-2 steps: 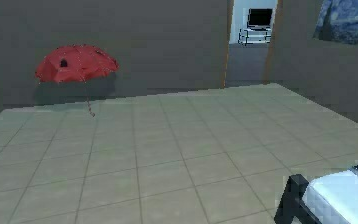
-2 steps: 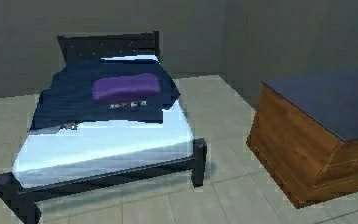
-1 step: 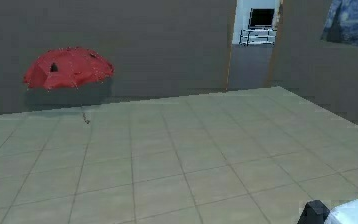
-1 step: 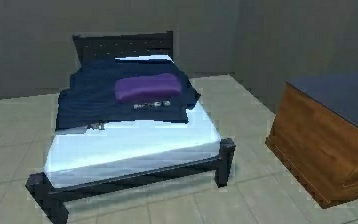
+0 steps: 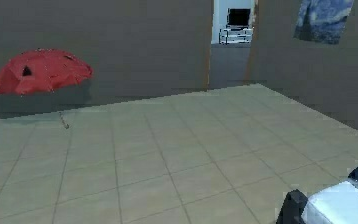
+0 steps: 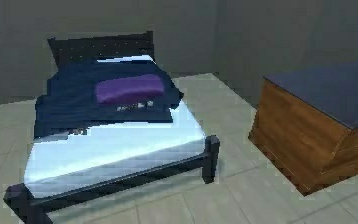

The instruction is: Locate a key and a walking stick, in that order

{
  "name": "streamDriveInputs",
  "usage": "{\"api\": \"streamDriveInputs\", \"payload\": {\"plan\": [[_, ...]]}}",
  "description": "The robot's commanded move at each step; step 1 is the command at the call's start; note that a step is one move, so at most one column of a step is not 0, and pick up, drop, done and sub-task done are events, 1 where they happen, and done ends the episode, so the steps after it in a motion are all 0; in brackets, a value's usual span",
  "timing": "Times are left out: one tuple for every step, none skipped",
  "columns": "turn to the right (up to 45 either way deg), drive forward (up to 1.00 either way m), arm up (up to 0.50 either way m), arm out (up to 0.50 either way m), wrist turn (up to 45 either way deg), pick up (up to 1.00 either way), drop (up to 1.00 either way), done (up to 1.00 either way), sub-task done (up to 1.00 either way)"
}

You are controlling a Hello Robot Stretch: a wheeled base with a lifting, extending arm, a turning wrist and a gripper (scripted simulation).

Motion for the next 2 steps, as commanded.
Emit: {"api": "streamDriveInputs", "payload": {"plan": [[0.0,0.9,0.0,0.0,0.0,0.0,0.0,0.0,0.0],[24.0,0.0,0.0,0.0,0.0,0.0,0.0,0.0,0.0]]}}
